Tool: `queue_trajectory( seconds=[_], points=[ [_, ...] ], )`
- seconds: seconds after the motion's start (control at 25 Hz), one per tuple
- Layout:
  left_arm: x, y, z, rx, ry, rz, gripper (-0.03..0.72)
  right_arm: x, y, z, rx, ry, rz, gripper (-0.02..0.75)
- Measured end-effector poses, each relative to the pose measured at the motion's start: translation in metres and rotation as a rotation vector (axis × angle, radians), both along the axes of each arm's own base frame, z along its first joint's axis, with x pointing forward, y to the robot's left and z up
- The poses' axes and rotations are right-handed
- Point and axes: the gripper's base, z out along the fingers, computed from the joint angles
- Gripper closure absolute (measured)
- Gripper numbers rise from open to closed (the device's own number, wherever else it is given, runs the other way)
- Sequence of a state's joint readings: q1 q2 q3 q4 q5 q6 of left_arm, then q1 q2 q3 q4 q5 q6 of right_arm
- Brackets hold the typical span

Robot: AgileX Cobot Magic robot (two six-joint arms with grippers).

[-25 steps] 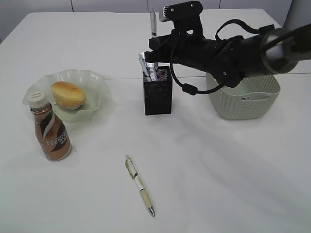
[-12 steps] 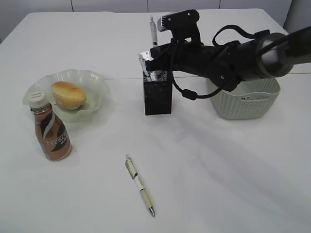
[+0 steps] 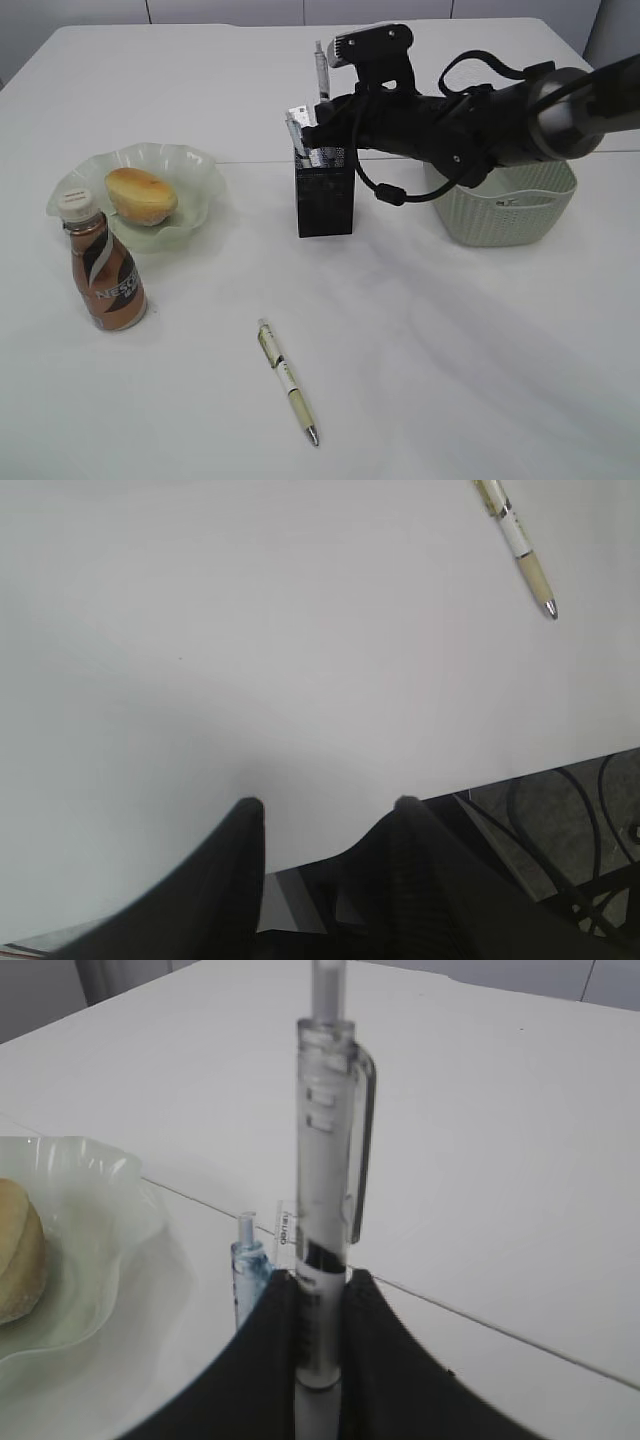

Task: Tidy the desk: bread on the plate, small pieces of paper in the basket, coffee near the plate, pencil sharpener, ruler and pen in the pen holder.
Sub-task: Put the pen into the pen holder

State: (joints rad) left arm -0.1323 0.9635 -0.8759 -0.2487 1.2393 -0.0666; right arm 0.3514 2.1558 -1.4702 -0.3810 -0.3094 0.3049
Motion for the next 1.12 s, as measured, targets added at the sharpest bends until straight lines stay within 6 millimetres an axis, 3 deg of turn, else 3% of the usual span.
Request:
queue_trajectory(
  seconds=[0.2, 0.44, 0.68, 0.84, 1.12],
  points=[
    [0.000, 0.000, 0.000, 0.000, 0.000, 0.000, 0.381, 0.001, -0.003, -0.004, 0.038, 0.063, -0.058, 0.596],
    [0.000, 0.000, 0.000, 0.000, 0.000, 0.000, 0.381, 0.001, -0.003, -0.003, 0.047, 0.064, -0.064, 0.374],
    [0.000, 0.000, 0.000, 0.000, 0.000, 0.000, 0.381, 0.003, -0.003, 0.002, 0.082, 0.065, -0.076, 0.347],
    [0.000, 0.000, 0.000, 0.000, 0.000, 0.000, 0.381, 0.001, -0.005, 0.019, 0.148, 0.141, -0.140, 0.345],
    [0.000, 0.000, 0.000, 0.000, 0.000, 0.000, 0.381, -0.019, -0.019, 0.072, 0.081, 0.283, -0.257, 0.345]
  ],
)
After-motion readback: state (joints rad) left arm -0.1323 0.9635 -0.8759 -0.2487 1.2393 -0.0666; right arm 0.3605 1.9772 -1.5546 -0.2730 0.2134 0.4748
